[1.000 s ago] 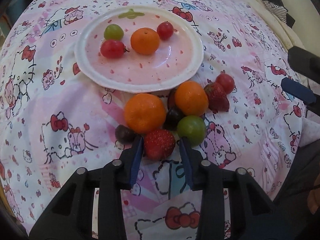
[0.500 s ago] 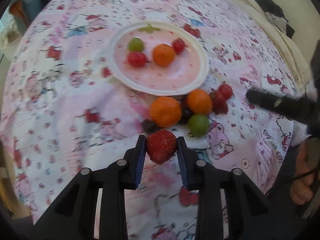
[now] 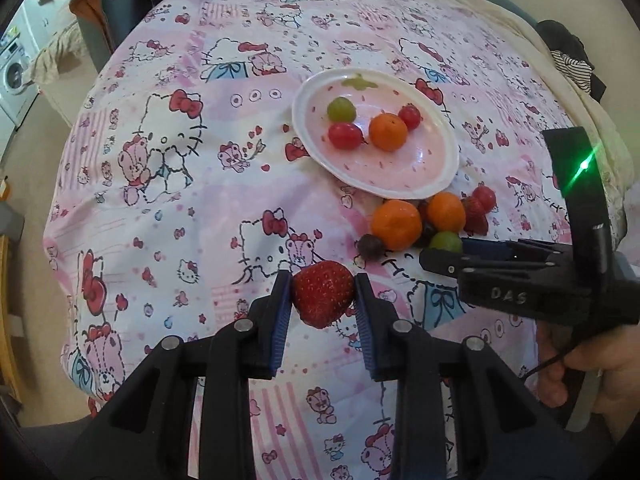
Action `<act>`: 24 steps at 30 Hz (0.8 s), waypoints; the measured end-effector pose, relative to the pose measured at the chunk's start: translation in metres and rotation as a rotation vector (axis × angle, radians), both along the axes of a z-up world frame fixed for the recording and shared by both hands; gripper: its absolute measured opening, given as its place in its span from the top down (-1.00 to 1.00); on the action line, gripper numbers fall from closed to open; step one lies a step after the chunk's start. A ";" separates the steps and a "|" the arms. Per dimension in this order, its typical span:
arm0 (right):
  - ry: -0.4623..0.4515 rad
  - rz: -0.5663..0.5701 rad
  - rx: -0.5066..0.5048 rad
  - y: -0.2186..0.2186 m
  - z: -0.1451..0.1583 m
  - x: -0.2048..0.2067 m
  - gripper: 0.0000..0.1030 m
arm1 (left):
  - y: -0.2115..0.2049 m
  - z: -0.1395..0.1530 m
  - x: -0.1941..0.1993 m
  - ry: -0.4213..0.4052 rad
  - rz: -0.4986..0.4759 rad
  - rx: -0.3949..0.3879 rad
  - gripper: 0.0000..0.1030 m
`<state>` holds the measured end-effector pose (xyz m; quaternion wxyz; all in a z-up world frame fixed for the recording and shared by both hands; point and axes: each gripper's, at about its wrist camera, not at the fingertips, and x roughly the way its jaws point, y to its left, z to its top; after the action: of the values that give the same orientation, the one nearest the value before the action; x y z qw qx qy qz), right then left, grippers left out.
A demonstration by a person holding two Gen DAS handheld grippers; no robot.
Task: Organize fruits
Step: 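Grasp a strawberry with the left gripper while the right gripper approaches the green lime, then grasp the green lime with the right gripper while the left gripper holds the strawberry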
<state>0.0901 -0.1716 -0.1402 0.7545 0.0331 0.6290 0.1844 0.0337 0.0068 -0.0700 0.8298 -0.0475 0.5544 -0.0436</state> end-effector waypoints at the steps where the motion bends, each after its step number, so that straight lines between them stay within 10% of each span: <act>1: -0.018 0.006 -0.014 0.002 0.000 -0.001 0.07 | 0.000 0.000 0.001 -0.004 0.001 0.005 0.48; 5: -0.051 0.031 -0.039 0.004 0.003 -0.005 0.40 | -0.001 0.000 0.003 -0.011 0.007 0.012 0.48; 24: -0.193 -0.115 0.402 -0.048 0.079 -0.014 0.41 | 0.005 0.005 0.004 -0.085 0.041 0.070 0.48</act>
<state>0.0758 -0.2196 -0.0617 0.7987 0.2008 0.5015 0.2650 0.0379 0.0120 -0.0653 0.8544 -0.0280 0.5188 -0.0090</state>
